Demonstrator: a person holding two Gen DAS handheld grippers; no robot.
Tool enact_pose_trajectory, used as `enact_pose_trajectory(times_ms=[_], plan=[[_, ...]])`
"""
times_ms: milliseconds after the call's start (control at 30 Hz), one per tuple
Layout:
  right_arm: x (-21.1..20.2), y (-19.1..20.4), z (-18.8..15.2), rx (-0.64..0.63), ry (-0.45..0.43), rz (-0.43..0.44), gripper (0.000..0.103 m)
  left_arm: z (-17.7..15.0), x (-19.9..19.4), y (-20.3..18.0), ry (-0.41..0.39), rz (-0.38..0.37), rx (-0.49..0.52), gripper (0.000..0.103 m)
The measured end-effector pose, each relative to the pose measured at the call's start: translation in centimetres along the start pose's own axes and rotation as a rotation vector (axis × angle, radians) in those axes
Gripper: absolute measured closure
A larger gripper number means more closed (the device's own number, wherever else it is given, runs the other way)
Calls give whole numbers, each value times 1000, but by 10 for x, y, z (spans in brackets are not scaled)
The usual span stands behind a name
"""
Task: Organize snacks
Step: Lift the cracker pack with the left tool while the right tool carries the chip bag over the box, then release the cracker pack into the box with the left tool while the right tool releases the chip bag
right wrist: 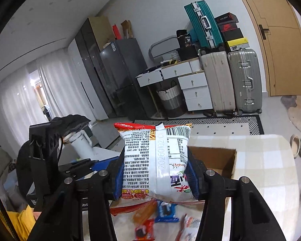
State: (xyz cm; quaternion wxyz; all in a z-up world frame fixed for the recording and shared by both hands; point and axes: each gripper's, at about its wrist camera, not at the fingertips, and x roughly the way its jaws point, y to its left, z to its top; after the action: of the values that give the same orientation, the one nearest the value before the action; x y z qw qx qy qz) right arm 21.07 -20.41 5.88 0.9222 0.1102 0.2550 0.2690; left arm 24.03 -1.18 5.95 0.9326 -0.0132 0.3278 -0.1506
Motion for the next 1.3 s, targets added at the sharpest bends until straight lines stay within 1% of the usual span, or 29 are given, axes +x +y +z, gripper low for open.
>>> enact_pose_trajectory(times_ms=[233,500,667,767,933,1100,1300], plan=[[28,-18,21,9,16,-16,51,32,32,3,16,17,-6,47],[66,-50,27,43,68,-51,51,54,81,6,72,23,-16,47],[93,-76,19,77,122,-77,51,57,130,14,134,14,-32,47],[107,-90,12,99,152,-91,51,53,155,16,177,0,-30,47],[128,-110,-1,122,202,-116,51,51,197,21,225,-6,-36,47],[145,-123,-12,137,243,-132,51,48,228,30,259,-15,-50,47],[156,-128,-20,140,269,-139,51,45,247,40,273,-13,-60,47]])
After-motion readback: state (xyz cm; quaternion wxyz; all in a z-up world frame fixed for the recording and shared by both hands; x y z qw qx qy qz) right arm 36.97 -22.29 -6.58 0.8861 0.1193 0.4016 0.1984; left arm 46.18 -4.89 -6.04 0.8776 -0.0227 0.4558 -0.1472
